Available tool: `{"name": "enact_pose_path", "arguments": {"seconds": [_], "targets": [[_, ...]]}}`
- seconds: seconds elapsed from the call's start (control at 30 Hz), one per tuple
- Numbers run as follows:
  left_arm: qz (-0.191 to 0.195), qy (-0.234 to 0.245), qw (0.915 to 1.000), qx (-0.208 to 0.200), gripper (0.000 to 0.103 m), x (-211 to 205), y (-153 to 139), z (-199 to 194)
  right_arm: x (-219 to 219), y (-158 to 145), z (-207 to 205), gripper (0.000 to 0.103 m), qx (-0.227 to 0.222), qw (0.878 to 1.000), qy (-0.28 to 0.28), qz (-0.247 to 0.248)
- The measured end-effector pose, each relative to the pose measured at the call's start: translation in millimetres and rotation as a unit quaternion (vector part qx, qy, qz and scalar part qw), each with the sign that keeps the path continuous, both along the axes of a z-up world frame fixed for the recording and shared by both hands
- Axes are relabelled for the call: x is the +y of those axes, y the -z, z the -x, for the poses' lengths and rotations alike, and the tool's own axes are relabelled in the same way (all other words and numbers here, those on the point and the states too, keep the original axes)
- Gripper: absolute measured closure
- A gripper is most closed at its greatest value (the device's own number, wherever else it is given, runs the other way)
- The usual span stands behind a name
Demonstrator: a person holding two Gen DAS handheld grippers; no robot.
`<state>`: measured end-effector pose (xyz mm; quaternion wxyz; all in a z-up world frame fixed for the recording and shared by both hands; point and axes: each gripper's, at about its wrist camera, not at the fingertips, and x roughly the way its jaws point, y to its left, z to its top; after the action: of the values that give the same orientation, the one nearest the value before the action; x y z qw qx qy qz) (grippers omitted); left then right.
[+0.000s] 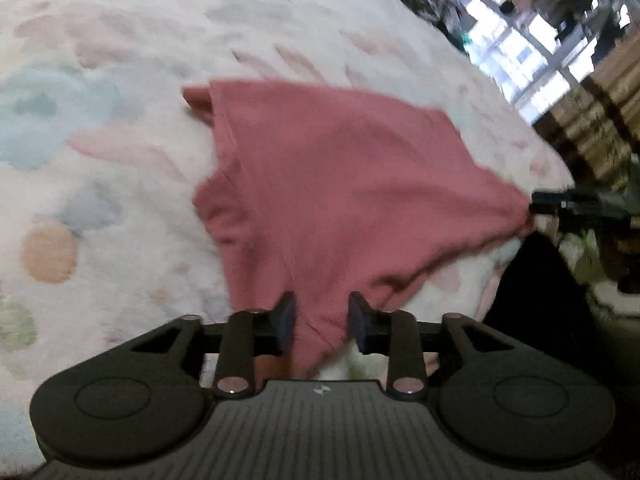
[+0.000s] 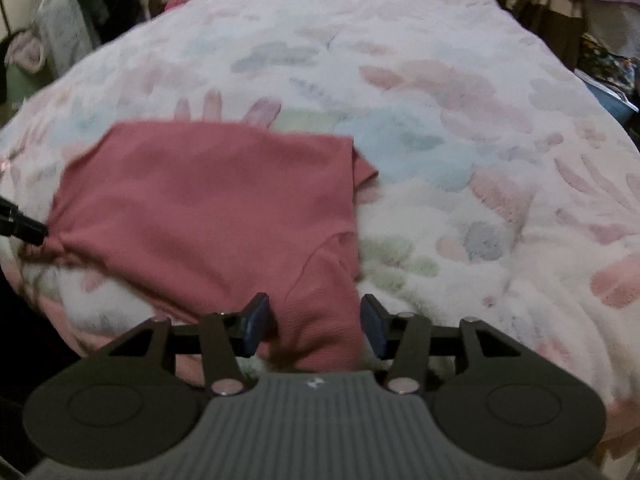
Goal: Fold small clothes
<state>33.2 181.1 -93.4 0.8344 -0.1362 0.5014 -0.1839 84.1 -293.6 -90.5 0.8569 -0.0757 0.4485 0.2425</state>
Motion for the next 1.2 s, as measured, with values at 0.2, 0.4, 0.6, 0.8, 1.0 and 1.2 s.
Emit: {"name": "enact_pose_path", "arguments": {"seconds": [0.2,0.4,0.6,0.8,1.0,1.2], "targets": [[0.053,-0.027,0.9982,0.005,0.052,2,-16,3,18,-22,7,0.054,-0.012,0.998,-0.005,-0.057],[0.219,-0.117,0.9671,0.056,0.035,-24,3,11,37,-27,8,0.051,-0.018,0.997,-0.015,-0.074],[0.27,-0.233,0.9296,0.095,0.035,-51,27,3,43,-26,6,0.051,-0.017,0.997,-0.008,-0.073],[0.272,-0.295,0.9038,0.149,0.035,-72,48,5,46,-23,-1,0.051,-0.014,0.997,0.004,-0.081],[0.329,-0.382,0.8512,0.146,0.035,-86,66,16,53,-16,-11,0.051,-0.008,0.996,-0.001,-0.086],[0.339,-0.417,0.8328,0.132,0.035,-103,76,14,61,-17,-17,0.051,-0.013,0.996,-0.014,-0.088]]}}
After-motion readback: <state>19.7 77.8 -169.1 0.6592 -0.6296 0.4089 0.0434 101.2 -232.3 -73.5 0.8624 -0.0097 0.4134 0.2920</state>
